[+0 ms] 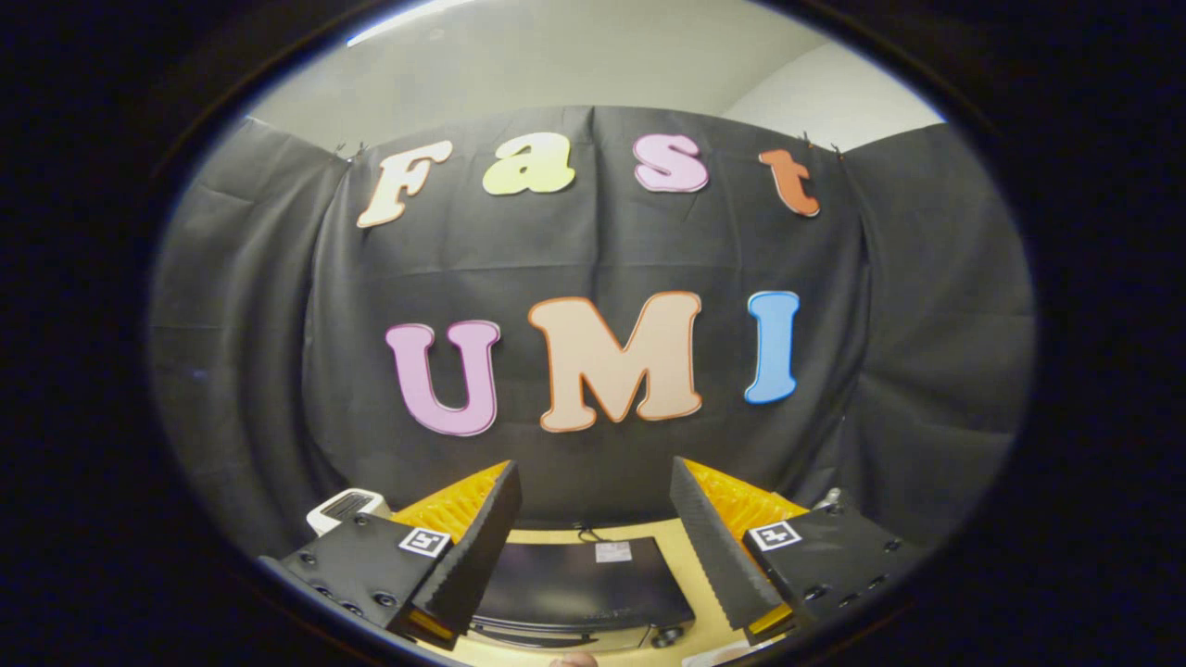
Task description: Open the toaster oven, put the food inside, and close the toaster oven door.
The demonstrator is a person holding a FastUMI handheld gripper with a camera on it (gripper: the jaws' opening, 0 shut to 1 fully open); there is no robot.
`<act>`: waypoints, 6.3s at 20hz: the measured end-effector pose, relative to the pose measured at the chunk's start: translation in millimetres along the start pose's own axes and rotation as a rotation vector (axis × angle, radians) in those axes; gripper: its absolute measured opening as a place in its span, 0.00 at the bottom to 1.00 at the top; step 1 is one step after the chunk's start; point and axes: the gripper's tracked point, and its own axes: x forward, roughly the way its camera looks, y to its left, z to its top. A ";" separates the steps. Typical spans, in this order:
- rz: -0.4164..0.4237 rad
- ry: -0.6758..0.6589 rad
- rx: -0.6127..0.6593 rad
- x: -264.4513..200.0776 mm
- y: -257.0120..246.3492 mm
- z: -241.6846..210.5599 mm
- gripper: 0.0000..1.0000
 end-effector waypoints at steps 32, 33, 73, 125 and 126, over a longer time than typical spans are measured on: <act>-0.040 0.457 0.019 -27.0 38.1 -252.0 1.00; -0.042 0.461 0.022 -35.7 37.4 -255.5 1.00; -0.253 0.723 -0.156 -123.0 -104.0 -360.8 0.99; -0.314 0.579 0.703 -67.2 -69.6 -338.4 0.66; -0.301 0.586 0.708 -65.9 -57.9 -339.3 0.66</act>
